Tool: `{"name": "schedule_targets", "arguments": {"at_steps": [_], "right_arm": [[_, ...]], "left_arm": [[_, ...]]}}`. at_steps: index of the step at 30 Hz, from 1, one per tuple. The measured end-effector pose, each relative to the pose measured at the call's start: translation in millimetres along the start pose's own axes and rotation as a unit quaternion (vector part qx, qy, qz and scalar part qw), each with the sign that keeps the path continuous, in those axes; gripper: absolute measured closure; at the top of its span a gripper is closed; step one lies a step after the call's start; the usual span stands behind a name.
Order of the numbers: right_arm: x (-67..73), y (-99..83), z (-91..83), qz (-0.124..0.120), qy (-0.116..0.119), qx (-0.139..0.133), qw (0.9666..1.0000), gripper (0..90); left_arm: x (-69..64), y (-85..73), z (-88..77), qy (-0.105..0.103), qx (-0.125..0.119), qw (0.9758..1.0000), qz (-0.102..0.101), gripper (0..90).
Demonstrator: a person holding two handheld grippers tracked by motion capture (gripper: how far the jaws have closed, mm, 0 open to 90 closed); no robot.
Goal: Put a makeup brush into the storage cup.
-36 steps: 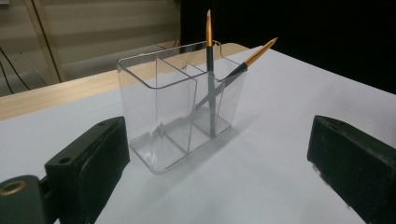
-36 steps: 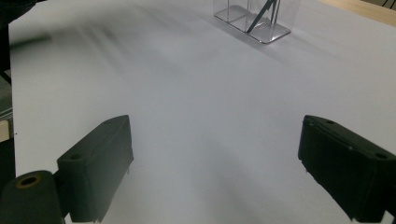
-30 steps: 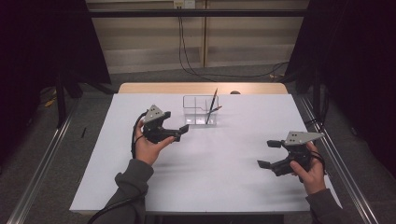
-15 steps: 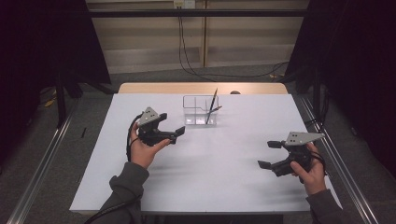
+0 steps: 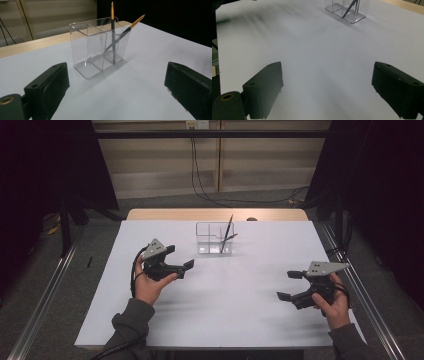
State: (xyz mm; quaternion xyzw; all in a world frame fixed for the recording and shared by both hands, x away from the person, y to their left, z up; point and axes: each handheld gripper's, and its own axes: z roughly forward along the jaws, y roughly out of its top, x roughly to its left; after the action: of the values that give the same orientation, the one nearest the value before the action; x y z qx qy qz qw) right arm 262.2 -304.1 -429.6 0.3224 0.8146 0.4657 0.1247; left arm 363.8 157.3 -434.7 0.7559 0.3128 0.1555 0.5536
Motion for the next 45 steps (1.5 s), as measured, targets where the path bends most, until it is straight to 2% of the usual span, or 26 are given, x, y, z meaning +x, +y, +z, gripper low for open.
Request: {"name": "schedule_targets", "arguments": {"at_steps": [1, 4, 6, 10, 16, 17, 18, 19, 20, 23, 30, 31, 33, 35, 37, 38, 40, 41, 45], "right_arm": [[0.0, 0.0, 0.1, 0.0, 0.0, 0.0, 1.0, 9.3], [0.6, -0.1, 0.9, 0.0, -0.002, 0.001, 1.0, 9.3], [0.7, -0.1, 1.0, 0.0, -0.001, 0.002, 1.0, 9.3], [0.2, -0.1, 0.4, -0.001, 0.0, 0.001, 1.0, 9.3], [0.6, -0.3, 0.8, -0.001, -0.002, 0.002, 1.0, 9.3], [0.6, -0.3, 0.7, 0.0, -0.001, 0.001, 1.0, 9.3], [0.3, -0.4, 0.6, -0.001, -0.001, 0.001, 1.0, 9.3], [0.3, -0.5, 0.6, -0.001, -0.001, 0.001, 1.0, 9.3], [0.5, -0.6, 0.5, -0.001, -0.001, 0.0, 1.0, 9.3], [0.4, -0.7, 0.5, -0.002, -0.001, 0.001, 1.0, 9.3], [0.8, -0.4, 0.4, -0.001, 0.001, 0.003, 1.0, 9.3], [0.6, -0.4, 0.3, -0.002, 0.0, 0.002, 1.0, 9.3], [0.7, -0.6, 0.1, 0.0, 0.0, 0.001, 1.0, 9.3], [0.6, -0.7, -0.1, 0.0, 0.0, 0.002, 1.0, 9.3], [0.7, -0.7, -0.2, 0.0, 0.0, 0.002, 1.0, 9.3], [0.7, -0.6, -0.1, 0.0, 0.0, 0.002, 1.0, 9.3], [0.7, -0.6, -0.3, -0.002, 0.001, 0.003, 1.0, 9.3], [0.8, -0.7, -0.4, -0.002, 0.0, 0.004, 1.0, 9.3], [0.7, -0.8, -0.7, -0.001, -0.001, 0.003, 1.0, 9.3]], "left_arm": [[-0.3, -0.5, -1.2, 0.009, 0.003, 1.0, -0.001, 5.4], [2.0, -3.5, -4.0, 0.006, 0.005, 1.0, -0.004, 5.4], [1.9, -4.7, -5.6, 0.013, 0.008, 0.9999, -0.004, 5.4], [2.4, -6.5, -8.5, 0.01, 0.004, 0.9999, -0.005, 5.4], [2.7, -8.3, -12.6, 0.014, 0.014, 0.9998, -0.001, 5.3], [3.4, -9.3, -12.9, 0.006, 0.01, 0.9999, -0.004, 5.3], [3.3, -9.7, -14.1, 0.015, 0.014, 0.9998, -0.002, 5.3], [4.1, -10.6, -14.6, 0.007, 0.011, 0.9999, -0.004, 5.3], [3.6, -11.3, -15.2, 0.012, 0.013, 0.9998, -0.006, 5.3], [4.8, -13.0, -18.2, 0.009, 0.016, 0.9998, 0.0, 5.3], [6.5, -16.2, -23.9, 0.018, 0.019, 0.9997, -0.003, 4.4], [7.5, -17.0, -24.0, 0.009, 0.017, 0.9998, -0.003, 4.1], [7.4, -17.8, -25.7, 0.017, 0.021, 0.9996, -0.003, 3.3], [8.1, -18.3, -26.8, 0.012, 0.02, 0.9997, -0.001, 2.8], [8.0, -18.4, -28.8, 0.016, 0.022, 0.9996, 0.001, 2.1], [8.2, -18.6, -29.1, 0.01, 0.019, 0.9998, 0.0, 1.7], [8.4, -18.6, -31.1, 0.007, 0.022, 0.9997, 0.007, 0.6], [7.7, -18.5, -32.0, 0.015, 0.025, 0.9995, 0.008, 0.3], [9.1, -20.2, -35.4, 0.003, 0.028, 0.9994, 0.022, 0.0]]}}
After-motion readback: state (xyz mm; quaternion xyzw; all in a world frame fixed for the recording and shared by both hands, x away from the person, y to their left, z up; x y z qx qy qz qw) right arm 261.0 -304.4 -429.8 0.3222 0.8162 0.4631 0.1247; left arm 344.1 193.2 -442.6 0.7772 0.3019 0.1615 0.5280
